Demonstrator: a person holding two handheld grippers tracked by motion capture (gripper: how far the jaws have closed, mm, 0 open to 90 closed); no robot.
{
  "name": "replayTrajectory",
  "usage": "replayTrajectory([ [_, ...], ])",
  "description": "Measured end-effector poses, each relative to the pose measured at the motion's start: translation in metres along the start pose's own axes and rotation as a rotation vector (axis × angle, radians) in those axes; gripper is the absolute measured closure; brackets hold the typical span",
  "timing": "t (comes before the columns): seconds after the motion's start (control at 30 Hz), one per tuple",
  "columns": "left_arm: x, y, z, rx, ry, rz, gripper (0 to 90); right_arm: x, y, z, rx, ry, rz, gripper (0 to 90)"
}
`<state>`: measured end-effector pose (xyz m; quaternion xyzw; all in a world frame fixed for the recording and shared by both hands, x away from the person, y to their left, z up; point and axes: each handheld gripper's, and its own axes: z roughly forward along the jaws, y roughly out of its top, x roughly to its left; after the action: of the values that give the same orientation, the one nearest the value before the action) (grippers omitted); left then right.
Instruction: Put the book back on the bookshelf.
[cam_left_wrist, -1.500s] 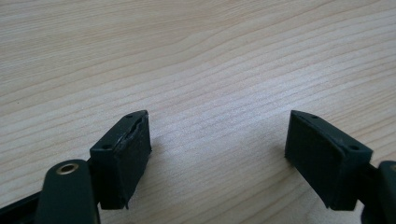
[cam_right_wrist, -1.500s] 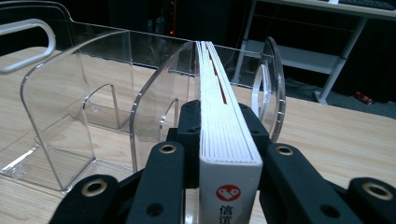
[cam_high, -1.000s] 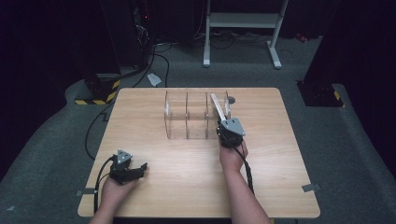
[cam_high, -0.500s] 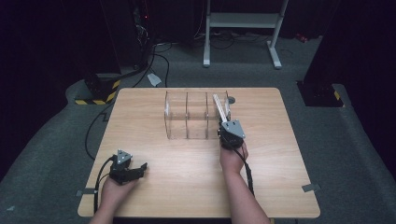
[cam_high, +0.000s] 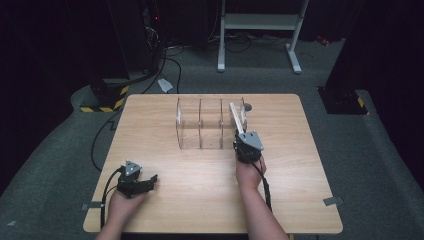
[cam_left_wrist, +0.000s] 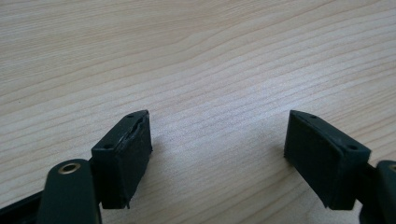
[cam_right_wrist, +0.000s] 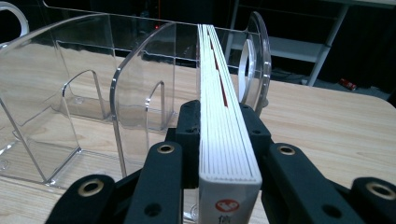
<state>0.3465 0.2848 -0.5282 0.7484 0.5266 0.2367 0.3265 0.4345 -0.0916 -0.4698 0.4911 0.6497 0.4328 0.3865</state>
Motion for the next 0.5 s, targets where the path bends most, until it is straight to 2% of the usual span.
replayTrajectory([
  [0.27,0.0,0.0,0.0,0.0,0.0,0.0,23.3,-0.0008,-0.0005,-0.0008,0.011,0.009,0.001,71.8],
  [0.5,0.0,0.0,0.0,0.0,0.0,0.0,23.3,-0.0039,-0.0021,-0.0068,0.029,0.035,0.0,67.6],
])
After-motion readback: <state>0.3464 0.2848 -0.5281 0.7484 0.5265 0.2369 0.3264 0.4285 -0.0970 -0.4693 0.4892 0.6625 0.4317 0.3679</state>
